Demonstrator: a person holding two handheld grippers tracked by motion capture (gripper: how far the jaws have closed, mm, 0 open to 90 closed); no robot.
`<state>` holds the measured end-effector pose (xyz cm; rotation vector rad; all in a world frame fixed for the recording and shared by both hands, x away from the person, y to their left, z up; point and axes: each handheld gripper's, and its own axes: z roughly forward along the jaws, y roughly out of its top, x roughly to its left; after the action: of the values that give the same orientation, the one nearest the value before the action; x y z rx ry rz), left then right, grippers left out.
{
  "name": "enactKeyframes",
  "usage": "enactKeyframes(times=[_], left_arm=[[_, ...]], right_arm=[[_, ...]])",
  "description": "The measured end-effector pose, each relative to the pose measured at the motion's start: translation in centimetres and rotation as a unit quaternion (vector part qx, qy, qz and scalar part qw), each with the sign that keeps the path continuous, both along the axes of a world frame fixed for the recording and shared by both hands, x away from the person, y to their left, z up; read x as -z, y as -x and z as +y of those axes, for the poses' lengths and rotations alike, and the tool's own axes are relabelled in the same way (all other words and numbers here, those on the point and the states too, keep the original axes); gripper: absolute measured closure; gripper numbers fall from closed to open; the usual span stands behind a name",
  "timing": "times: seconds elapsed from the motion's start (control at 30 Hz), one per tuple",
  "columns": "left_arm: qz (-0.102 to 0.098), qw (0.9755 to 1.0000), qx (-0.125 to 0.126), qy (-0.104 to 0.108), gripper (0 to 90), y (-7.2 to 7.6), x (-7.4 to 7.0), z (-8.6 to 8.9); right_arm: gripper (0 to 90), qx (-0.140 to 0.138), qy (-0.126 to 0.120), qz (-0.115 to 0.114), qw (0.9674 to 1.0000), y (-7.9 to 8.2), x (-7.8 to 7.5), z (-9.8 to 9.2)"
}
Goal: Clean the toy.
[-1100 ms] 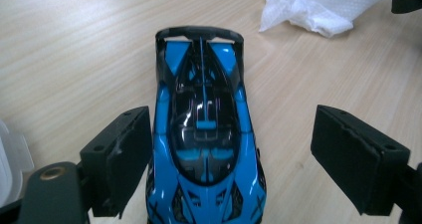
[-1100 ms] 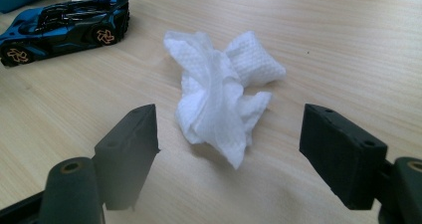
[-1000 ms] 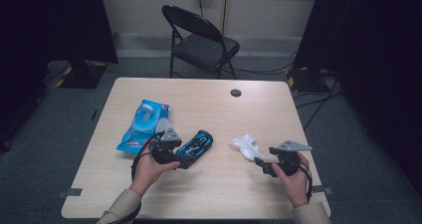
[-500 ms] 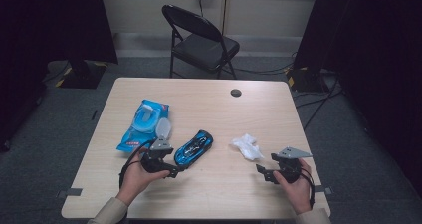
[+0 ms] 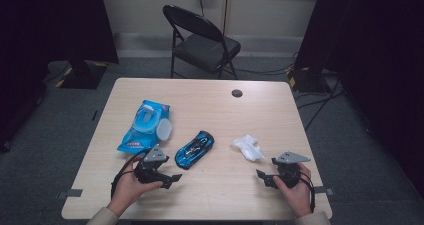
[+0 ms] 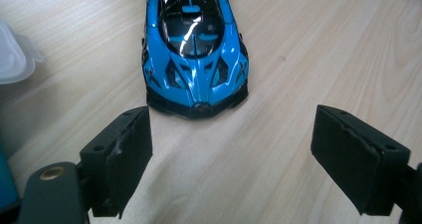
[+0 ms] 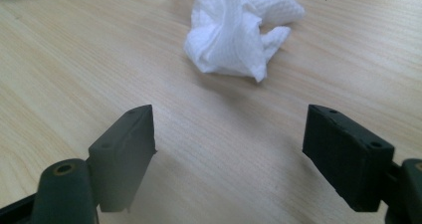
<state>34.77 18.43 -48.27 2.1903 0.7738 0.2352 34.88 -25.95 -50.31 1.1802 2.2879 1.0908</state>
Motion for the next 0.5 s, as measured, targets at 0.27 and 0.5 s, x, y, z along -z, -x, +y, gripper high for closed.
enactKeyframes(times=[0.27, 0.5], left_arm=[[-0.004, 0.9997, 0.015, -0.017, 16.5, 0.6, 1.1, -0.2], [-0.014, 0.9987, 0.033, -0.038, 15.6, 0.9, 1.9, -0.3]], right_arm=[[18.2, -0.009, 0.021, 0.006, 0.9997, 0.1, 0.4, 0.0], [17.3, -0.013, 0.026, 0.005, 0.9996, 0.1, 0.4, 0.1]])
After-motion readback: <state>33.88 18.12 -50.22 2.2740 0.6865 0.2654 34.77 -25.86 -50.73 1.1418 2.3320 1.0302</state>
